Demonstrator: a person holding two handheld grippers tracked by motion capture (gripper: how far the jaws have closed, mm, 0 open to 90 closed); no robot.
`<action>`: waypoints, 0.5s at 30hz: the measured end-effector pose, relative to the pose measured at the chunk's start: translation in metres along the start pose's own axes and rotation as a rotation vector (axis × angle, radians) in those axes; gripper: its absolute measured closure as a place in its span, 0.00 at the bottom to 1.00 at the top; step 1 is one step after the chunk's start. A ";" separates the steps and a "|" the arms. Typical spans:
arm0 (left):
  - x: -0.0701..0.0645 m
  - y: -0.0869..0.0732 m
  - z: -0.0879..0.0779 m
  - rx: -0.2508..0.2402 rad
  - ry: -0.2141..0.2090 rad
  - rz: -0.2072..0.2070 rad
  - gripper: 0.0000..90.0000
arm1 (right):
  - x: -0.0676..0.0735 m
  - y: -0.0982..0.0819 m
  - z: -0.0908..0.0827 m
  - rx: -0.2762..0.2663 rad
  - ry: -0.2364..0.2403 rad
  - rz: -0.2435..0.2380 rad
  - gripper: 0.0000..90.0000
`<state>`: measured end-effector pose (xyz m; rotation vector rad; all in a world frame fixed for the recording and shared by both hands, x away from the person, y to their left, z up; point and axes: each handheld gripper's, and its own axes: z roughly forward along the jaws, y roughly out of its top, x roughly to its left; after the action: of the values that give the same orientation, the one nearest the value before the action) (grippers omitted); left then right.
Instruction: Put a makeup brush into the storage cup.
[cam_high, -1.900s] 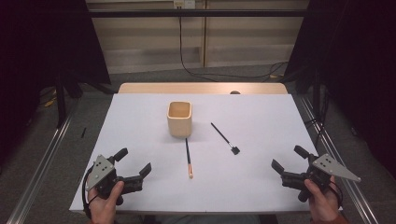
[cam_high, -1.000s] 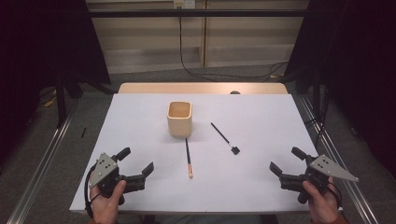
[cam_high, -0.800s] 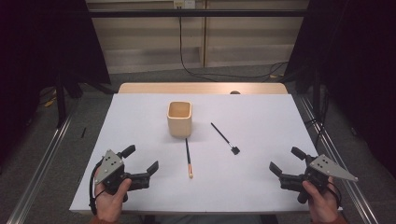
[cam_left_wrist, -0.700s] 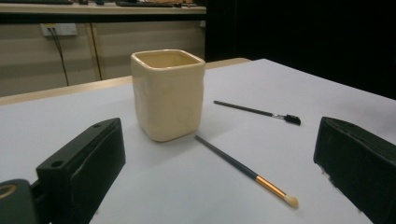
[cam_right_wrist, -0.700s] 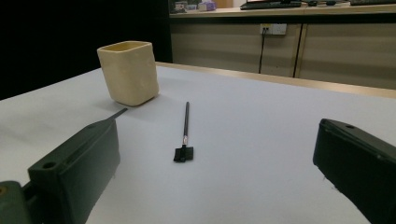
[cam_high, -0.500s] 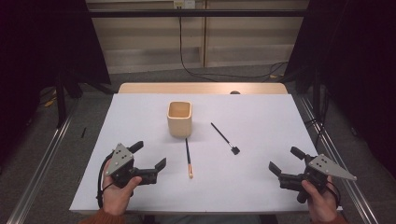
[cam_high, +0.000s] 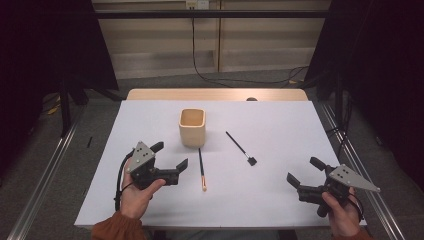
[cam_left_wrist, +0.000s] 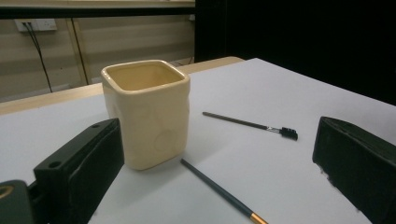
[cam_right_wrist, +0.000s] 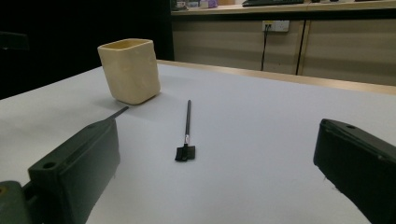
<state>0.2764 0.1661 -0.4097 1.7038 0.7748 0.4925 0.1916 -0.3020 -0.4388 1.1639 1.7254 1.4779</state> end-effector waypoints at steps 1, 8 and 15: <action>0.000 0.001 0.002 0.002 -0.003 -0.001 0.02 | 0.000 0.000 0.000 0.000 0.002 -0.001 0.00; 0.003 0.006 0.018 0.009 -0.012 -0.019 0.02 | 0.001 0.000 0.000 0.001 0.003 0.000 0.00; 0.004 0.014 0.037 0.017 -0.034 -0.024 0.02 | 0.001 0.000 -0.002 -0.001 0.009 0.000 0.00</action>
<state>0.3077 0.1416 -0.4068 1.7125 0.7761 0.4407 0.1897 -0.3018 -0.4387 1.1582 1.7311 1.4856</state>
